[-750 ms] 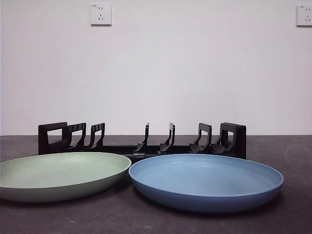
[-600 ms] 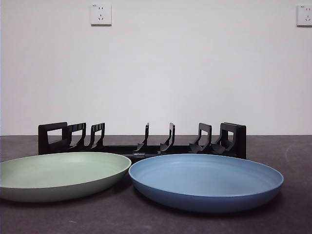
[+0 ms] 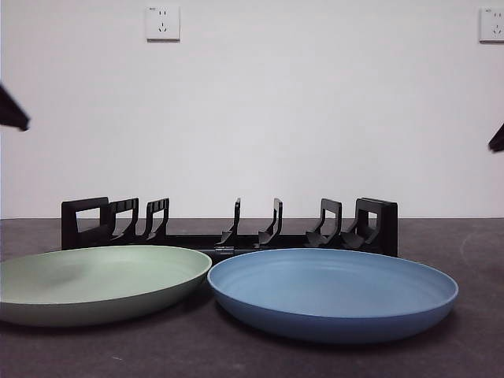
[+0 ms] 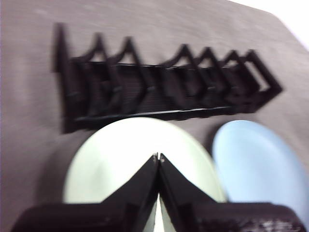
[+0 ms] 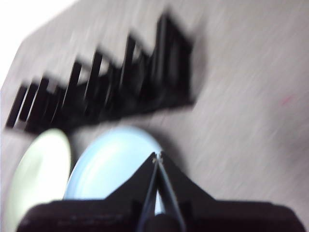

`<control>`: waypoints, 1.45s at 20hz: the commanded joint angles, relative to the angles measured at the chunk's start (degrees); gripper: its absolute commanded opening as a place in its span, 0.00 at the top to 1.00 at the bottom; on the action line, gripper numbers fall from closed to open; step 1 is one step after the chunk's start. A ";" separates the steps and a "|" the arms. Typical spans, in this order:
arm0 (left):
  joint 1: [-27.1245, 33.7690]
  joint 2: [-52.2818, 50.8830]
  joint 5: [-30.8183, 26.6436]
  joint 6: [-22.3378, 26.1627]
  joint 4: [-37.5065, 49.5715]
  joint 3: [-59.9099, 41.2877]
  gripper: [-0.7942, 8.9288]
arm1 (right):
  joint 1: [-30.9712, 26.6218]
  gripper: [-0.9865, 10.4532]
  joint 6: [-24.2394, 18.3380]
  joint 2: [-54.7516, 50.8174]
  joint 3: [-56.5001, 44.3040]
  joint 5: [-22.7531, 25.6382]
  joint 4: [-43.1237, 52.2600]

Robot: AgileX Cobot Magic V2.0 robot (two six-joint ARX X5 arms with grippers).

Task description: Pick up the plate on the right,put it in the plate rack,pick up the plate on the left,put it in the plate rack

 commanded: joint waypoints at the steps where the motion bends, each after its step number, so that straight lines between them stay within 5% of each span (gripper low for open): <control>1: 0.09 4.00 2.32 0.07 0.50 2.58 0.92 | 0.17 0.91 -2.78 4.17 1.60 -2.99 -2.14; 5: -0.07 7.52 6.08 -0.02 0.44 4.13 0.91 | 3.61 0.80 -7.54 7.74 1.97 -3.06 -3.26; 8: -0.63 9.05 6.54 -1.55 0.96 4.13 0.65 | 8.39 0.77 -7.45 8.70 1.97 2.99 -2.64; 14: -2.75 11.91 8.44 -1.88 2.56 4.15 0.65 | 15.87 0.77 -6.62 15.08 2.75 11.61 -1.42; 23: -5.92 12.31 8.02 -1.86 2.51 4.15 0.65 | 16.66 0.79 -3.93 28.37 3.06 11.08 4.83; 25: -6.23 12.31 8.02 -1.79 2.54 4.15 0.65 | 16.66 0.92 -2.99 28.85 3.13 11.10 4.76; 29: -6.43 12.31 8.44 -1.18 3.30 4.15 0.65 | 16.63 0.92 -2.03 28.61 3.63 11.15 4.35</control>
